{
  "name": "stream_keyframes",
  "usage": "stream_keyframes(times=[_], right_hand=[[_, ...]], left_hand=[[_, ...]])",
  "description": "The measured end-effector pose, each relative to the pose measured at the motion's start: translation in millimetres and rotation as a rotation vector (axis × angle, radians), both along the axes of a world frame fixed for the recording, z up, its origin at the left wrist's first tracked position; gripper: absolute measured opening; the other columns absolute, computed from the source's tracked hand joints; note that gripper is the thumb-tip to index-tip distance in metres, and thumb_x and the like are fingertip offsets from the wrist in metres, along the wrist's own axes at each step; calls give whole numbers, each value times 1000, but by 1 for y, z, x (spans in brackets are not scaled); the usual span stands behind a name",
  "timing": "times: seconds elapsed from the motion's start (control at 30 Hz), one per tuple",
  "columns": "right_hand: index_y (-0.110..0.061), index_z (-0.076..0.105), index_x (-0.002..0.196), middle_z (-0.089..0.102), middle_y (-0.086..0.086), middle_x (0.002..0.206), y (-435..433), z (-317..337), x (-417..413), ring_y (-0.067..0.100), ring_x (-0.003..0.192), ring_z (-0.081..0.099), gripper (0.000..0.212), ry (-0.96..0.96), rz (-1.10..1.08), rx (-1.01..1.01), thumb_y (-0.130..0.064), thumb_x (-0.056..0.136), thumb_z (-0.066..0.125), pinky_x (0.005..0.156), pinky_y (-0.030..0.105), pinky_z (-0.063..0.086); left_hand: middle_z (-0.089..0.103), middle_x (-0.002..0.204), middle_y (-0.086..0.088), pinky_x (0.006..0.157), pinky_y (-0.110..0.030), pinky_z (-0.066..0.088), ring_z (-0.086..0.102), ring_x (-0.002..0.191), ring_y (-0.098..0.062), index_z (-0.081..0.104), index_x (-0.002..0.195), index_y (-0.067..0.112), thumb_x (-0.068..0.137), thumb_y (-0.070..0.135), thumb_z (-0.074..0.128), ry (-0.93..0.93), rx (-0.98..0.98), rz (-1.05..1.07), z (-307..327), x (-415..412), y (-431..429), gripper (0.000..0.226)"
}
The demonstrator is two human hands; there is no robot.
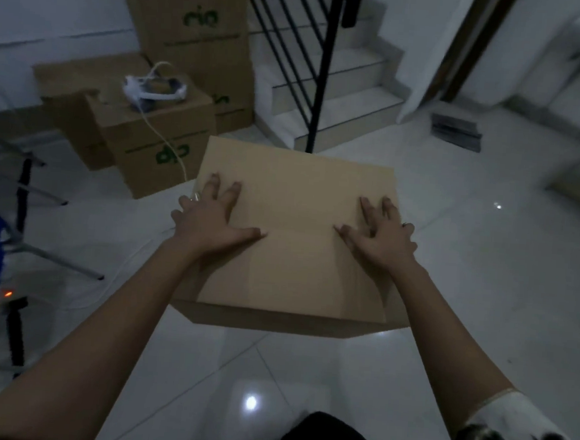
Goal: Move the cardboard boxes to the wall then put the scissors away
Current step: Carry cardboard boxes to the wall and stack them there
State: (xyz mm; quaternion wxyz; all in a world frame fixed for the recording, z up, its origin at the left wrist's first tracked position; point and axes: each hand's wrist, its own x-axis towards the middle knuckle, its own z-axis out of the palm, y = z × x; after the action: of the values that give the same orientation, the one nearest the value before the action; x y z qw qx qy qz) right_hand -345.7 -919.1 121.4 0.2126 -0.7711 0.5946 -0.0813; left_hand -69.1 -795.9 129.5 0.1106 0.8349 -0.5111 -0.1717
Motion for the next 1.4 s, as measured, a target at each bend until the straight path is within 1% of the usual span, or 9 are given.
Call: stream_keyframes(times=[0.2, 0.4, 0.47, 0.6, 0.7, 0.83, 1.03, 1.3, 1.4], right_hand=[[-46, 18, 151, 2, -8, 163, -18, 22, -115, 40, 141, 16, 83, 37, -182, -26, -78, 80, 48, 109, 60, 20], [-44, 19, 152, 2, -6, 163, -21, 35, -219, 40, 142, 15, 84, 42, -360, -30, -77, 80, 48, 109, 60, 20], [-44, 18, 152, 2, -6, 163, -17, 38, -251, 41, 142, 15, 84, 51, -445, -28, -76, 81, 48, 109, 60, 21], [-44, 14, 153, 0, -6, 164, -1, 36, -303, 42, 143, 13, 86, 33, -600, -21, -77, 81, 47, 110, 60, 20], [-44, 12, 153, 1, -5, 164, 17, 31, -335, 42, 143, 12, 88, 12, -728, -17, -78, 80, 47, 110, 61, 18], [-45, 9, 153, 2, -5, 164, 45, 25, -375, 41, 142, 15, 89, 4, -916, -2, -78, 80, 47, 109, 60, 21], [-44, 10, 153, 2, -5, 164, 92, 28, -421, 41, 142, 16, 88, -5, -1197, 6, -78, 80, 46, 109, 60, 21], [-45, 9, 153, -1, -8, 164, 172, 27, -458, 43, 145, 9, 89, -46, -1586, 25, -76, 80, 49, 112, 62, 17], [-46, 9, 153, -1, -9, 163, 201, 25, -462, 43, 146, 8, 89, -70, -1694, 15, -76, 80, 50, 112, 61, 17]], left_hand=[[-7, 162, 8, 111, -61, 17, 11, 142, -45, 10, 152, 43, 68, 83, 56, 13, -22, -169, 14, -101, -70, 104], [-5, 162, 8, 112, -59, 20, 14, 142, -42, 13, 152, 44, 55, 89, 51, 51, -28, -364, 23, -195, -133, 113], [-6, 162, 9, 112, -59, 19, 13, 143, -41, 12, 151, 44, 61, 86, 58, 55, -30, -445, 20, -228, -152, 110], [-6, 162, 8, 112, -60, 17, 12, 143, -41, 12, 151, 45, 66, 80, 60, 42, -40, -608, 21, -286, -186, 104], [-4, 163, 5, 110, -60, 19, 14, 142, -43, 13, 152, 45, 63, 84, 59, 23, -39, -743, 23, -328, -208, 108], [-4, 162, 6, 110, -60, 21, 15, 141, -44, 13, 151, 45, 52, 87, 47, 16, -26, -929, 24, -389, -232, 113], [-4, 162, 6, 109, -62, 23, 17, 141, -44, 10, 151, 47, 55, 89, 41, -6, -36, -1212, 21, -488, -256, 109], [-6, 162, 8, 108, -59, 24, 19, 139, -45, 10, 151, 46, 59, 83, 41, -9, -59, -1581, 19, -619, -233, 104], [-4, 162, 8, 108, -57, 26, 21, 137, -44, 12, 151, 45, 60, 80, 42, -3, -67, -1677, 18, -655, -214, 102]])
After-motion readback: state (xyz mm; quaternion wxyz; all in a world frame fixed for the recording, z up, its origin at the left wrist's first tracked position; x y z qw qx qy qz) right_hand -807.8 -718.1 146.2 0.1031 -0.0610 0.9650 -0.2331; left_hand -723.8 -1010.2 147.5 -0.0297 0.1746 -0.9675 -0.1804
